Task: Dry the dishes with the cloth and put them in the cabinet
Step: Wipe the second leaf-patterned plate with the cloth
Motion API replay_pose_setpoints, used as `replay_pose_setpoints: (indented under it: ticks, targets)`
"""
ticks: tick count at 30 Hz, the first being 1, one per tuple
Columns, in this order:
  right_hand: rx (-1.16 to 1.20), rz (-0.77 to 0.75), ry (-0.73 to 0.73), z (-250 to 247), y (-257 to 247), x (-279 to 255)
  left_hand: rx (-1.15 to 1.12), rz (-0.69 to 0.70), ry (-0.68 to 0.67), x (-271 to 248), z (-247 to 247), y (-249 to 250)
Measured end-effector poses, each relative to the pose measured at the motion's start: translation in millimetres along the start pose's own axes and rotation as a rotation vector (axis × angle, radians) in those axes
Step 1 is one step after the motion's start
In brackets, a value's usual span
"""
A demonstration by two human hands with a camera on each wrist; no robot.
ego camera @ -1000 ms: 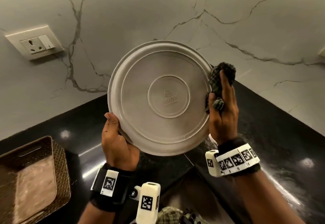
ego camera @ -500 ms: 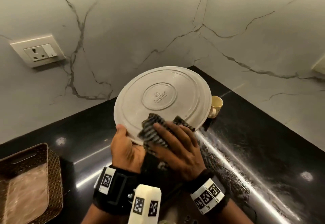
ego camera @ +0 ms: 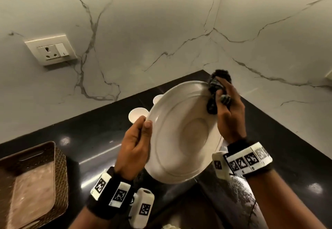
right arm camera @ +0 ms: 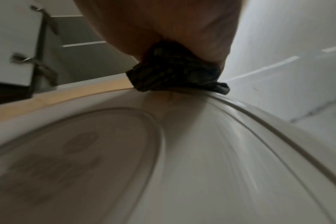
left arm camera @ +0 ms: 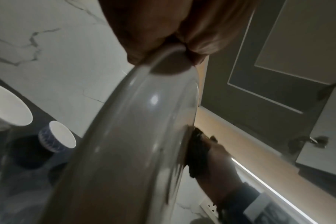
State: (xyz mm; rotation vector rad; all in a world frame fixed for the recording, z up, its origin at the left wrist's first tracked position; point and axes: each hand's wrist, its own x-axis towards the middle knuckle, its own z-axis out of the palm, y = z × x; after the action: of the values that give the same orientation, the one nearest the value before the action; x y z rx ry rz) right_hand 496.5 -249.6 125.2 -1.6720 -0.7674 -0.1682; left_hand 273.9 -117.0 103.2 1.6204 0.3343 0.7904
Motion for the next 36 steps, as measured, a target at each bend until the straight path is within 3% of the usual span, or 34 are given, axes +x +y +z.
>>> replay_pose_setpoints:
  ticks: [5,9,12,14,18,20,23,25,30,32,36]
  targets:
    - [-0.365,-0.510,-0.320,17.2,-42.2,-7.7,0.250,0.193,-0.031,12.4,6.9,-1.4]
    - [-0.464,-0.797,-0.278,24.4,-64.8,-7.0,0.277,0.253,-0.122,13.0,4.7,1.9]
    - [-0.305,-0.714,-0.225,15.3,-66.7,5.4,0.294,0.293,-0.209,15.7,6.3,17.3]
    - [-0.165,-0.585,-0.102,4.0,-65.6,12.6,0.263,0.290,-0.262,16.3,-2.7,22.5]
    - [0.226,-0.226,0.303,-28.0,-41.9,37.9,0.232,0.248,-0.206,2.4,-40.8,2.8]
    - [0.450,-0.079,0.356,-33.4,-29.9,40.0,0.199,0.237,-0.158,-4.5,-44.5,-8.0]
    - [0.279,-0.095,0.252,-30.3,-22.2,25.3,0.124,0.194,-0.055,-5.7,-41.2,-11.6]
    - [0.214,-0.139,0.174,-31.4,-23.6,16.5,0.207,0.232,-0.055,-3.5,-48.2,-4.9]
    - [0.220,-0.333,-0.002,-31.2,-42.6,1.7,0.438,0.380,-0.181,1.9,-65.7,18.8]
    - [0.158,-0.432,-0.163,-20.1,-52.7,-13.2,0.645,0.468,-0.265,6.6,-57.6,21.0]
    - [-0.370,-0.656,-0.502,16.5,-56.4,-58.7,1.076,0.714,-0.351,15.3,-37.4,10.6]
